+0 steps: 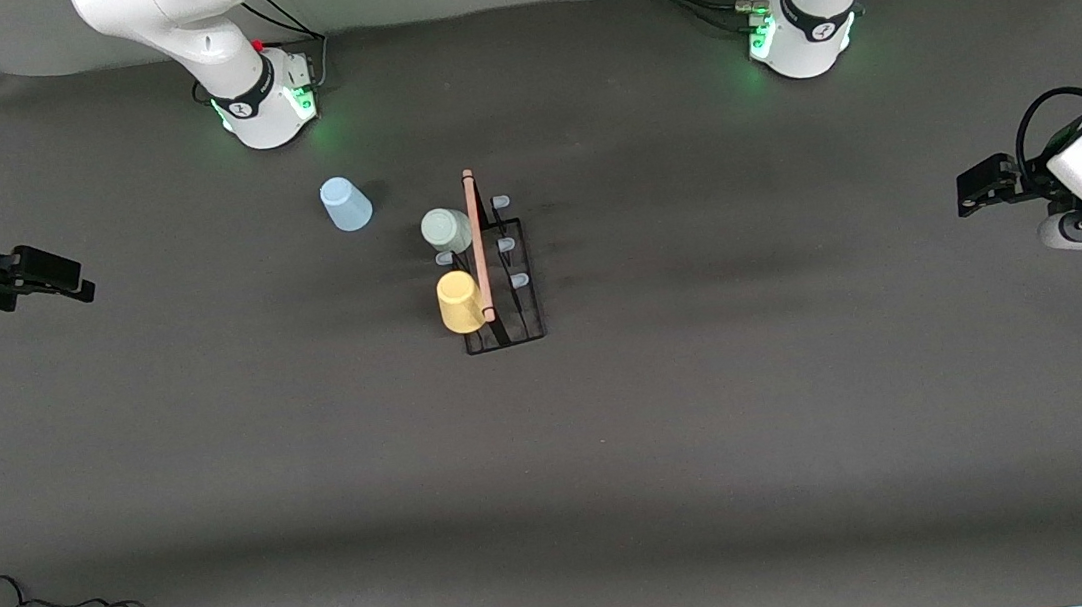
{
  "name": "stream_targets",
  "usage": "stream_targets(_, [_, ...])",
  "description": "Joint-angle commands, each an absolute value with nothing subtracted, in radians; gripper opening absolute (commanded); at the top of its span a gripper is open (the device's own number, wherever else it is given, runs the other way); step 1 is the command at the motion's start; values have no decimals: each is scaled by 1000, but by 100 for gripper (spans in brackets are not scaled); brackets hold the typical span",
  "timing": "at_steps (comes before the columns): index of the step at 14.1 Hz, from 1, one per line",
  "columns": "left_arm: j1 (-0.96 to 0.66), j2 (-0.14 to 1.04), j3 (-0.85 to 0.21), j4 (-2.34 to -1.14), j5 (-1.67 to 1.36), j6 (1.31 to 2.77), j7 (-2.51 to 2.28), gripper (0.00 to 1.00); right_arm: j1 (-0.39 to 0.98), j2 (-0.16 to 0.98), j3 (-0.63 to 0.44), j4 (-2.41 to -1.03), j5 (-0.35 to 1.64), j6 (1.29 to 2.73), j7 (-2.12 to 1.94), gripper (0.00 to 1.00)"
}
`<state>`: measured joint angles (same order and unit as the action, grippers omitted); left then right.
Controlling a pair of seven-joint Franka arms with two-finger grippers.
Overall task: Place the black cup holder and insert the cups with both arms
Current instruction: 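Open the right gripper and withdraw it from the holder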
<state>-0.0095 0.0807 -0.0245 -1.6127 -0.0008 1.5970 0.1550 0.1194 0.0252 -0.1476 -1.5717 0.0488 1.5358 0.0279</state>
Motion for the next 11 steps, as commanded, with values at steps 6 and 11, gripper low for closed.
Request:
stream_targets(6, [-9,84,-26,-1594,12,1574,152,100,114,3,-130,-1591,-21,1551,-26,100])
stream_targets(11, [-9,84,-25,-1594,12,1574,152,100,112,3,-132,-1591,-12,1543,-23,100])
